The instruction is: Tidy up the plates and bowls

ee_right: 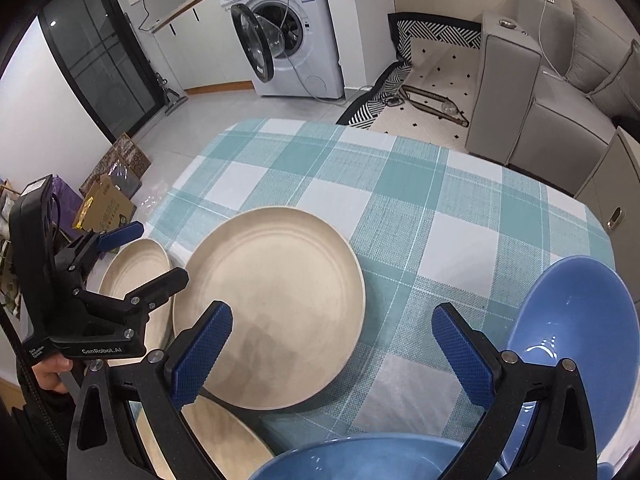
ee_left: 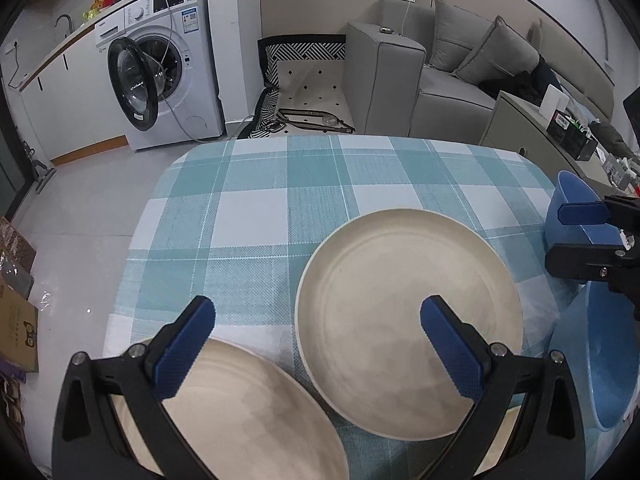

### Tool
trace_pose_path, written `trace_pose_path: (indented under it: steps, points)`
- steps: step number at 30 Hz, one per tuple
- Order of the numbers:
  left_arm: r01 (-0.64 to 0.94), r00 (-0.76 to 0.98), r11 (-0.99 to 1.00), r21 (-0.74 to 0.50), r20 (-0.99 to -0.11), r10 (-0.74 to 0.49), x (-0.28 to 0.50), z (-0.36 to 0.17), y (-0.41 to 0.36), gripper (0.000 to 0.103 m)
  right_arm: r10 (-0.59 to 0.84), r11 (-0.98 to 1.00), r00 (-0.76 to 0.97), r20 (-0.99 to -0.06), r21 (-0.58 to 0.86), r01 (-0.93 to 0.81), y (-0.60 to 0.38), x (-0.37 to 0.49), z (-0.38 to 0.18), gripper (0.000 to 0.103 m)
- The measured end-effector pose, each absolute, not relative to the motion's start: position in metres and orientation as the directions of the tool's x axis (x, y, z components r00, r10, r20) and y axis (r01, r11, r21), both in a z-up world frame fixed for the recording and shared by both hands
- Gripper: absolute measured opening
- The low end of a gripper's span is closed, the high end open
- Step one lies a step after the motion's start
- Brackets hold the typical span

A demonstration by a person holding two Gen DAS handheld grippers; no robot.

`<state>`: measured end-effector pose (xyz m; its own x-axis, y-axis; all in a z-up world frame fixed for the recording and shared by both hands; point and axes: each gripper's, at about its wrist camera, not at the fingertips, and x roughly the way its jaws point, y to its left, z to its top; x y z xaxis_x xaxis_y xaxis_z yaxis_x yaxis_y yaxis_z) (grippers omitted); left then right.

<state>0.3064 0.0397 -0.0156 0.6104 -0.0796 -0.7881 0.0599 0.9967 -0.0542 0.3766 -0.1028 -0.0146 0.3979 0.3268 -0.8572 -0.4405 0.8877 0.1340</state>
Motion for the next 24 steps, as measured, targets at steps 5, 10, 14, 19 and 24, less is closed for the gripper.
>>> trace_pose_path:
  steps: [5, 10, 14, 19, 24]
  points:
    - [0.057, 0.581, 0.996, -0.076, -0.808, -0.095, 0.310, -0.026, 0.040, 0.103, 0.310, 0.889, 0.362, -0.879, 0.134, -0.437, -0.099, 0.381, -0.024, 0.102]
    - [0.073, 0.560, 0.994, -0.079, -0.822, -0.106, 0.311, -0.032, 0.037, 0.103, 0.307, 0.888, 0.309, -0.900, 0.154, -0.433, -0.096, 0.388, -0.036, 0.098]
    - [0.078, 0.546, 0.994, -0.081, -0.830, -0.110, 0.313, -0.036, 0.036, 0.103, 0.291, 0.891, 0.284, -0.914, 0.151, -0.428, -0.094, 0.394, -0.044, 0.092]
    - [0.086, 0.523, 0.993, -0.084, -0.844, -0.117, 0.315, -0.043, 0.033, 0.103, 0.277, 0.888, 0.225, -0.934, 0.160, -0.431, -0.090, 0.400, -0.056, 0.085]
    - [0.104, 0.498, 0.991, -0.089, -0.857, -0.130, 0.316, -0.047, 0.029, 0.102, 0.269, 0.889, 0.178, -0.946, 0.173, -0.424, -0.090, 0.403, -0.065, 0.084]
